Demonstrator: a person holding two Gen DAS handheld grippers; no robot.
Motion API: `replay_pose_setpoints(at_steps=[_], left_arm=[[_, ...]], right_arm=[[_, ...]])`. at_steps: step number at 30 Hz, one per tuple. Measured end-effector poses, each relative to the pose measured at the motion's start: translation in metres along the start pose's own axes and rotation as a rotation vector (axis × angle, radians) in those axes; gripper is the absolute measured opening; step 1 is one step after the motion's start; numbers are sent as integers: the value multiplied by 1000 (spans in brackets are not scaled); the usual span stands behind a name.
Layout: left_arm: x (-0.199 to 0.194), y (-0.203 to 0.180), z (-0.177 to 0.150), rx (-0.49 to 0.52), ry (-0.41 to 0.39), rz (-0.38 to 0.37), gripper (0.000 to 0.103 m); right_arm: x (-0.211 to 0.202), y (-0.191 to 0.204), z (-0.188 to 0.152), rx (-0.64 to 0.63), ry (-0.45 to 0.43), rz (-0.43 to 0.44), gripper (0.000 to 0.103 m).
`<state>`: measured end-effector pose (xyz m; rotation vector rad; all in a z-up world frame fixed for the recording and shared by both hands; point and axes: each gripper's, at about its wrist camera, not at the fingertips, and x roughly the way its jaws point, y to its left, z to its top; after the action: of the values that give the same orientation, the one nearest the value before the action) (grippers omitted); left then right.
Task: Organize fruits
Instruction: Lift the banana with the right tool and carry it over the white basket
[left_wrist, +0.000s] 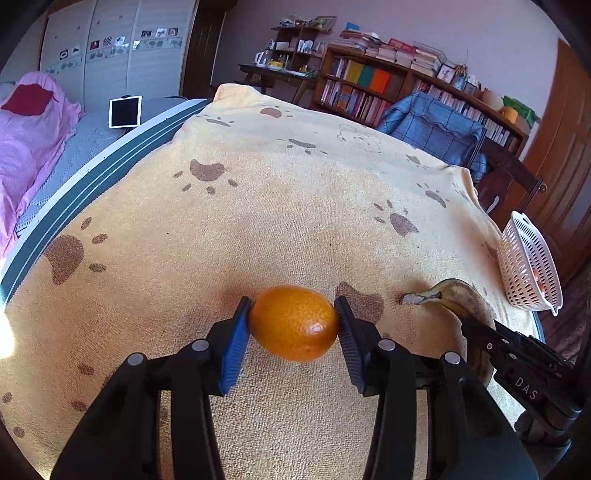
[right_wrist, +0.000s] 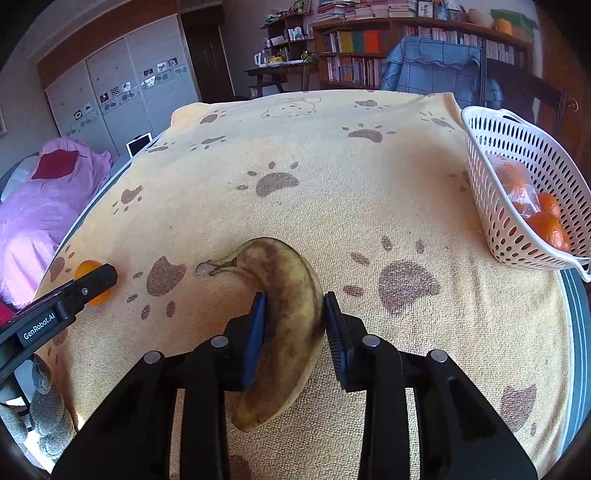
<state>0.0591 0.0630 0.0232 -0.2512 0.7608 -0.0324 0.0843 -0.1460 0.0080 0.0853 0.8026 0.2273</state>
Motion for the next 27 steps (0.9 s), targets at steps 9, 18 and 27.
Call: replay_pose_setpoints(at_steps=[9,18,27], left_arm=[[0,-2,-2,7,-6,15,46],[0,-1,-2,7,-9,20,46],[1,-3,-3,13,-5,19,46]], right_arm=[[-43,-12,9,63,-101,70,13],[-44,-35,3,103,-81,71,25],[-35,-68,-20,232,9,123,42]])
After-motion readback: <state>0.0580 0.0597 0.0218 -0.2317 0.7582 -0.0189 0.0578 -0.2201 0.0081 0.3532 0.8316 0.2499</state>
